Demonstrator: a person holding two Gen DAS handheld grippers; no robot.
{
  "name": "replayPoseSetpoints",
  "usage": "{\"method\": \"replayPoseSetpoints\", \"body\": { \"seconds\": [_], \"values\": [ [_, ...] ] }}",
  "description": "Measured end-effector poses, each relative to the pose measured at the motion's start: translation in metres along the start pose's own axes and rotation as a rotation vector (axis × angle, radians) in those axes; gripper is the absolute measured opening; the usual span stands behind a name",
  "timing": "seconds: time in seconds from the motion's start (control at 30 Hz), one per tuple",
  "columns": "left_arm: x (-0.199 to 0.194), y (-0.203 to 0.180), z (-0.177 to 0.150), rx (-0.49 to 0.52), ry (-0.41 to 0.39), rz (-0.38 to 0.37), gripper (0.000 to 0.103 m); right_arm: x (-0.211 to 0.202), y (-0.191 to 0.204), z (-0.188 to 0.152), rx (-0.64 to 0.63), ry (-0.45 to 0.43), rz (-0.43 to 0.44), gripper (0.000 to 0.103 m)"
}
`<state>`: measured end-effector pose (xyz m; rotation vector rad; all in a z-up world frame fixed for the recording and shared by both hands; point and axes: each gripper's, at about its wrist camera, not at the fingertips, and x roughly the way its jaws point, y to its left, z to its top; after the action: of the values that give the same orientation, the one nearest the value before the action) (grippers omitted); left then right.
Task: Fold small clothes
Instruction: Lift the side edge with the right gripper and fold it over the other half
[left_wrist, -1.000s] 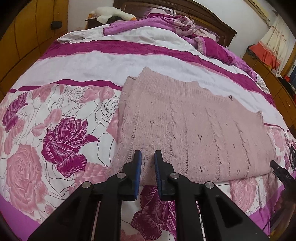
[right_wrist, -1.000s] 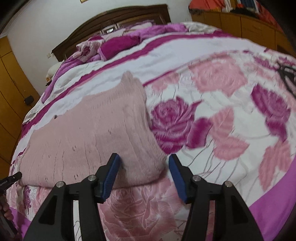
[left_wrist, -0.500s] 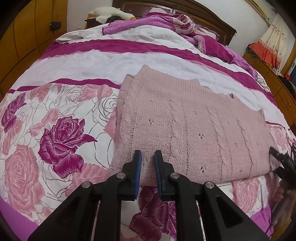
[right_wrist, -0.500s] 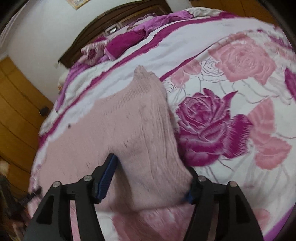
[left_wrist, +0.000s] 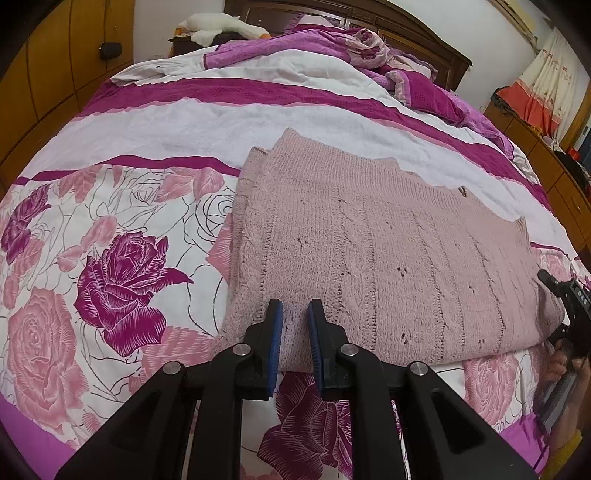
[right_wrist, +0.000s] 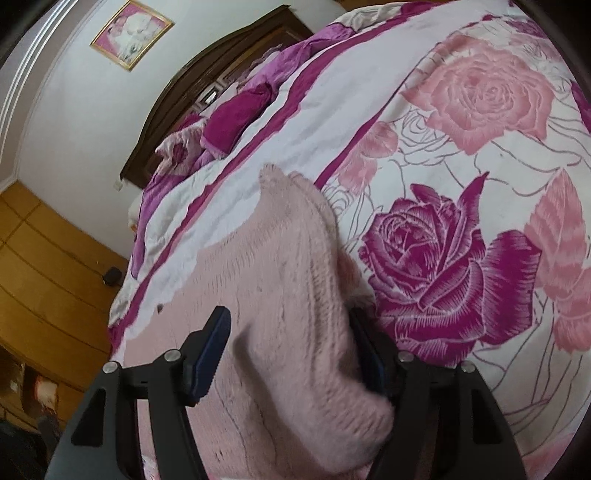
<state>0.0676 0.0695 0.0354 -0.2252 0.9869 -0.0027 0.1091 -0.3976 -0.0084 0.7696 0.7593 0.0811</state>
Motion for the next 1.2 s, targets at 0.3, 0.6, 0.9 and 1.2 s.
{"method": "replayPoseSetpoints", "body": {
  "seconds": [0.3,0.6,0.9,1.2],
  "values": [
    [0.000,0.000,0.003,0.007,0.008,-0.006,0.000,0.016,0.004,0.016,0.008,-0.017,-0.054,0.024],
    [-0.014,0.011,0.013,0.015,-0.003,0.010,0.000,-0.006,0.043,0.021,-0.105,-0.068,-0.040,0.018],
    [-0.022,0.022,0.014,0.019,-0.009,0.022,0.000,-0.021,0.103,0.022,-0.211,-0.087,0.004,0.016],
    [-0.031,0.038,0.019,0.015,-0.022,0.037,0.000,-0.021,0.167,0.011,-0.282,-0.080,0.058,0.015]
  ]
}}
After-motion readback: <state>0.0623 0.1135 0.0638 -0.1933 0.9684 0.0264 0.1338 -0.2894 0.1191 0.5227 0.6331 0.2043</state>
